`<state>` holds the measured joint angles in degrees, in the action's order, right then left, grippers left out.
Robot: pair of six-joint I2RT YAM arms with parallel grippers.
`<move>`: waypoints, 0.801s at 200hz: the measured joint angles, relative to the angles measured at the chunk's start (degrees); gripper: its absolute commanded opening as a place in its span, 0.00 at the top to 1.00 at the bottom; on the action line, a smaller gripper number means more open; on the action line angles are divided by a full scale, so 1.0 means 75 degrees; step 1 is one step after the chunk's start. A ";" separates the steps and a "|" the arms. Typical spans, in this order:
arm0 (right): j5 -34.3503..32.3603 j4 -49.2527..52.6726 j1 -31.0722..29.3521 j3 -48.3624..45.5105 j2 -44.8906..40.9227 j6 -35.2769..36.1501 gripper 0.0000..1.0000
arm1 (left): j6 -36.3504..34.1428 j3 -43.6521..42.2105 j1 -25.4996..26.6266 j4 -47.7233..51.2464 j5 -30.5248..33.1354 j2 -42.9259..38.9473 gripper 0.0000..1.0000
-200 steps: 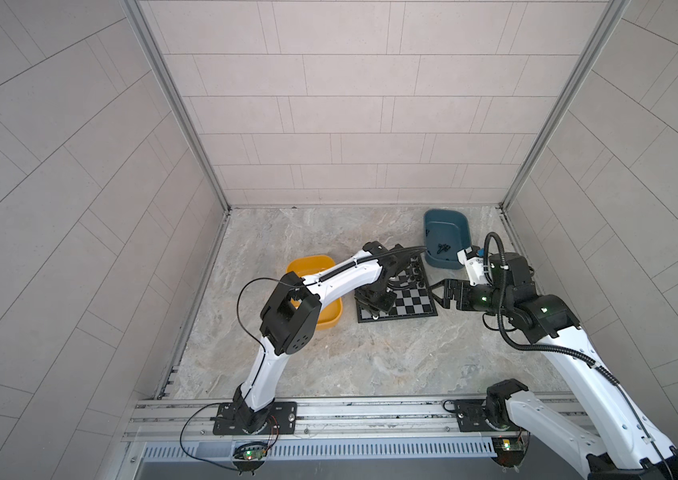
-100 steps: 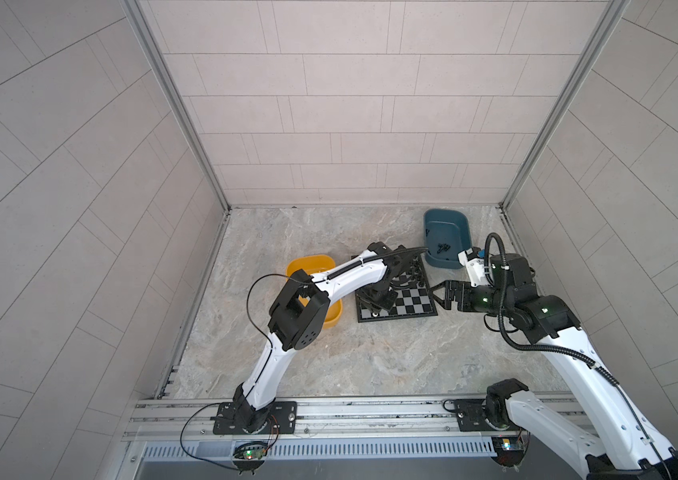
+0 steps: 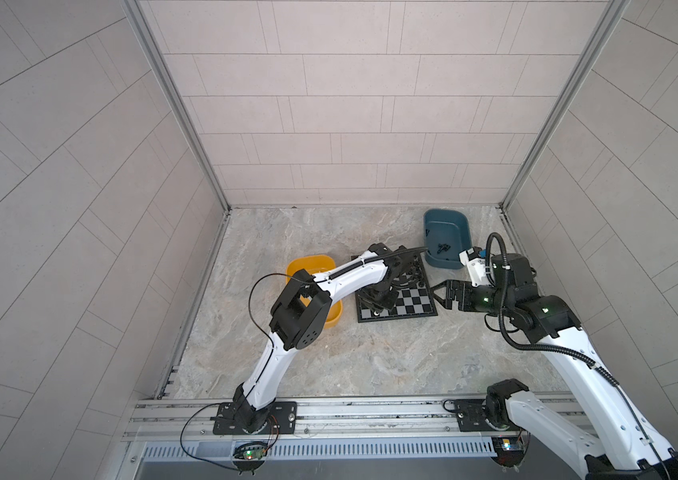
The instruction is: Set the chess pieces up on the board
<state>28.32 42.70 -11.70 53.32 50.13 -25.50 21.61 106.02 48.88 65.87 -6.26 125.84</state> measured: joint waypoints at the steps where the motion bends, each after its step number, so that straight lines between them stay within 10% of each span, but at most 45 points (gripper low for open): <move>1: 0.0000 -0.0003 0.0003 0.0000 0.0000 0.0000 0.01 | 0.0000 -0.0003 0.0000 -0.0003 0.0003 0.0000 0.86; 119: 0.0026 -0.0006 0.0017 0.0000 0.0003 -0.0003 0.01 | 0.0248 -0.0210 0.0000 -0.0245 -0.0140 -0.0125 0.61; 160: 0.0122 -0.0341 0.0017 0.0000 0.0181 -0.0085 0.01 | 0.0825 -0.1032 -0.0460 -0.0583 -0.0353 -0.2317 0.51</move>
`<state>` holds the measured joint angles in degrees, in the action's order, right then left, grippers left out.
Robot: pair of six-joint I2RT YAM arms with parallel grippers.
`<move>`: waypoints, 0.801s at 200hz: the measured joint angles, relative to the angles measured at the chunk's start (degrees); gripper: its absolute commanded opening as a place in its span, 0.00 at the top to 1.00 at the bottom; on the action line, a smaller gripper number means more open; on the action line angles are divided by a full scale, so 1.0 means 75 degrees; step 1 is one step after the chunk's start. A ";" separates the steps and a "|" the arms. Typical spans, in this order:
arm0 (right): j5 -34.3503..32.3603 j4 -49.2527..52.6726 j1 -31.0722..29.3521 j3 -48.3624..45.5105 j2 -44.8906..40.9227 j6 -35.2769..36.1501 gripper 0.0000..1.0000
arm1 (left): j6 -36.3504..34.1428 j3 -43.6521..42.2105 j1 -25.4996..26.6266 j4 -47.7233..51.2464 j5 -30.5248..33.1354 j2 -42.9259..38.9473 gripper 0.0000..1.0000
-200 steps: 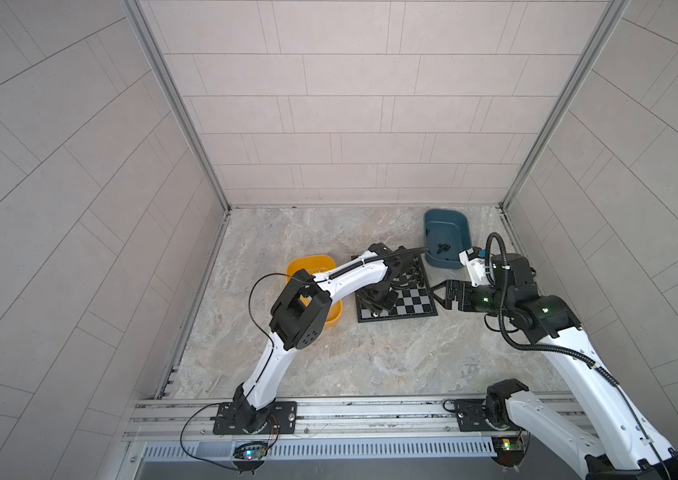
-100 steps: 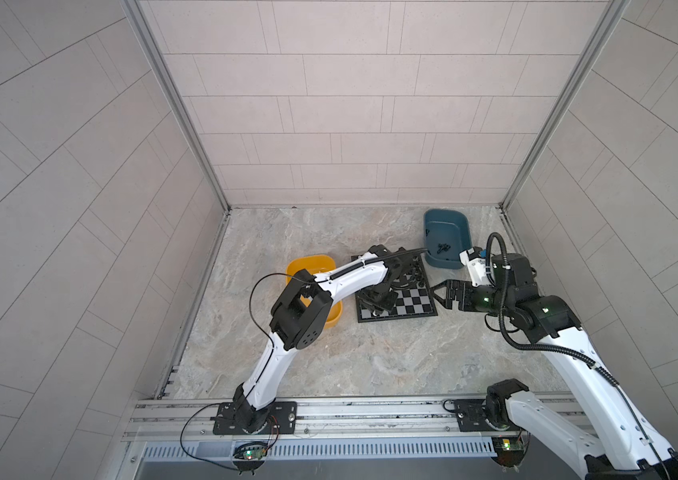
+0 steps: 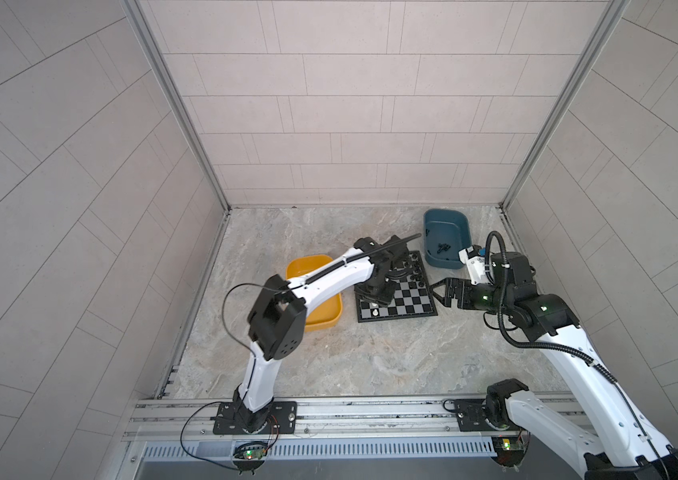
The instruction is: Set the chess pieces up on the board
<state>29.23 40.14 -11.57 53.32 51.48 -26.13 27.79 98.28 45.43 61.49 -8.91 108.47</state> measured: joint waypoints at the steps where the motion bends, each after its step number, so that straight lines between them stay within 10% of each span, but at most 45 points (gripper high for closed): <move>1: 0.0003 -0.0009 0.0000 0.0000 0.0006 -0.0006 0.01 | 0.0017 -0.0026 -0.0032 -0.0009 -0.0009 -0.0058 0.51; 33: 0.0073 -0.0539 -0.0239 0.0003 0.0425 -0.0125 0.01 | 0.1186 -0.1702 -0.2413 -0.1186 -0.0670 -0.2407 0.68; 59: 0.0073 -0.0883 -0.0697 0.0085 0.0860 -0.0181 0.01 | 0.2387 -0.2713 -0.4130 -0.1851 -0.1067 -0.2238 0.69; 160: 0.0079 -0.1632 -0.1256 0.0361 0.1387 -0.0321 0.02 | 0.4715 -0.2124 -0.4322 -0.3150 -0.0679 0.0373 0.52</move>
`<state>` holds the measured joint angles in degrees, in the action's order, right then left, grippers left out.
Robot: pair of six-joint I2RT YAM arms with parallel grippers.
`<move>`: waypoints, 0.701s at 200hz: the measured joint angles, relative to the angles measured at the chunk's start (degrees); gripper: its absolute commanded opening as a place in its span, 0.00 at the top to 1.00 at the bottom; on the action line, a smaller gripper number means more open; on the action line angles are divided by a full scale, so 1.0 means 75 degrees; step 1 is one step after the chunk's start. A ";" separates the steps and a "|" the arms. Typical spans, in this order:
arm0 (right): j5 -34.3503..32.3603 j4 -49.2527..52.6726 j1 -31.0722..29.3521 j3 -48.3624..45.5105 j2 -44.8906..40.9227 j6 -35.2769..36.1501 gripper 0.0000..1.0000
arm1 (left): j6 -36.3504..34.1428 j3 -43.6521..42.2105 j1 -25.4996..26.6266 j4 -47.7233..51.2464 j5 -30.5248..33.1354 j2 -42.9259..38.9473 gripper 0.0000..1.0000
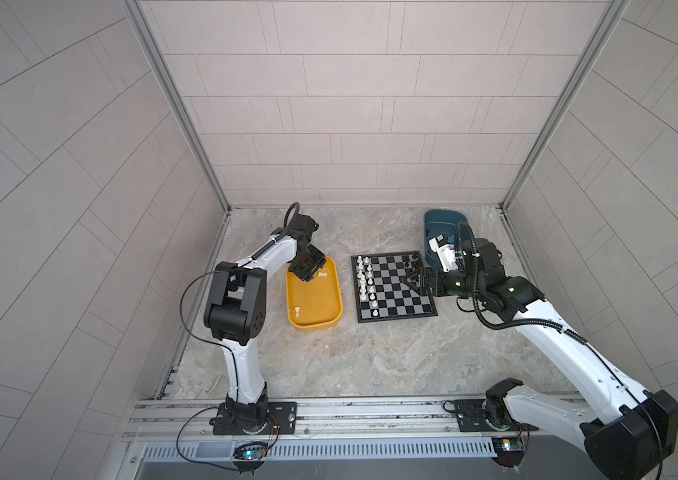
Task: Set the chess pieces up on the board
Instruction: 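Lower the left gripper toward a white piece in the yellow tray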
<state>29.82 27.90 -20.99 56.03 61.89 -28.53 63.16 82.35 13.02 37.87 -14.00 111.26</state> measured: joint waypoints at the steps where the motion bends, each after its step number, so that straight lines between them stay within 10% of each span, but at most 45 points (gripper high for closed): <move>1: 0.0000 0.0000 0.0000 0.0000 0.0000 0.0000 0.02 | 0.0023 0.0015 0.0000 -0.0017 0.0003 0.0020 0.52; 140: 0.0166 -0.0146 0.0175 -0.0143 -0.0041 -0.0009 0.02 | 0.0804 0.1279 0.0286 0.0487 0.0490 0.1416 0.64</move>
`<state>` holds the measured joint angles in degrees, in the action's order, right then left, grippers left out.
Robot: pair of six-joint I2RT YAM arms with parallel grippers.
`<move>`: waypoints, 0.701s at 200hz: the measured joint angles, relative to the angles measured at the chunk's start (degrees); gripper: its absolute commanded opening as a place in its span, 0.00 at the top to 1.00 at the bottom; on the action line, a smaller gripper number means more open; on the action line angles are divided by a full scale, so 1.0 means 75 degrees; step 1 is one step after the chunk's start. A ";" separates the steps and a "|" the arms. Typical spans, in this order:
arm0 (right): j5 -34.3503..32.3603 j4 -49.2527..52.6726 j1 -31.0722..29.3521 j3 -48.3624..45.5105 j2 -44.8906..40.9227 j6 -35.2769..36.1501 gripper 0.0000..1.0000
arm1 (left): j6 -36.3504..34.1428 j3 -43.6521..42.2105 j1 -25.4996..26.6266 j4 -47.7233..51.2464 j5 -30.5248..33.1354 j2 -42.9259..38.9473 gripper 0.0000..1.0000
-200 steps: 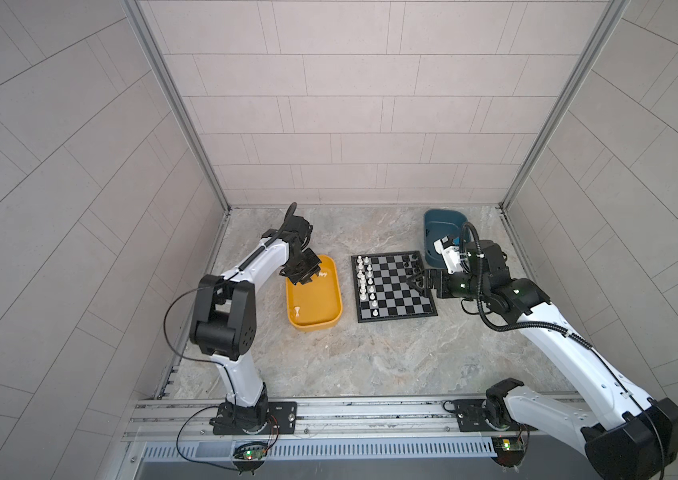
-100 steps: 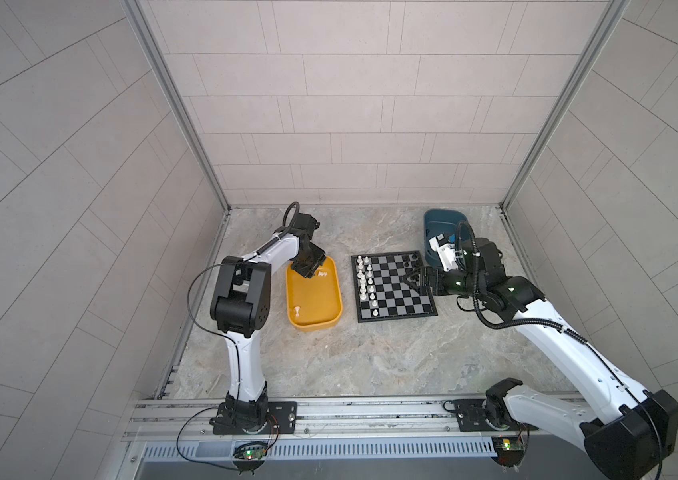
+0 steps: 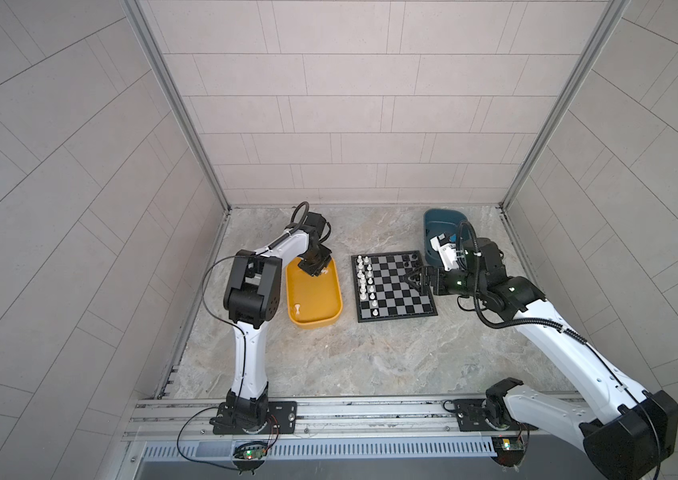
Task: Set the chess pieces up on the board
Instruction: 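Lower the left gripper toward a white piece in the yellow tray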
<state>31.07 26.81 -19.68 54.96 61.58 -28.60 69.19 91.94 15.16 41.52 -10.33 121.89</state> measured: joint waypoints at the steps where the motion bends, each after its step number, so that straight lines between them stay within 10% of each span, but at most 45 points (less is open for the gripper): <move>1: 0.0000 0.0000 0.0006 -0.0009 -0.0003 0.0000 0.02 | 0.0000 0.0006 0.0003 0.0006 0.0006 0.0003 0.64; 77: 0.0108 -0.0038 0.0265 -0.0166 -0.0219 -0.0090 0.03 | -0.0093 0.0411 0.0015 0.0662 0.0277 0.0291 0.69; 140: 0.0149 -0.0119 0.0300 -0.0248 -0.0321 -0.0201 0.03 | -0.0615 0.0428 -0.0003 0.0603 0.0493 0.0265 0.51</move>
<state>32.18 25.91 -17.43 53.10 59.18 -30.11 64.58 95.15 15.14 46.04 -6.63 123.87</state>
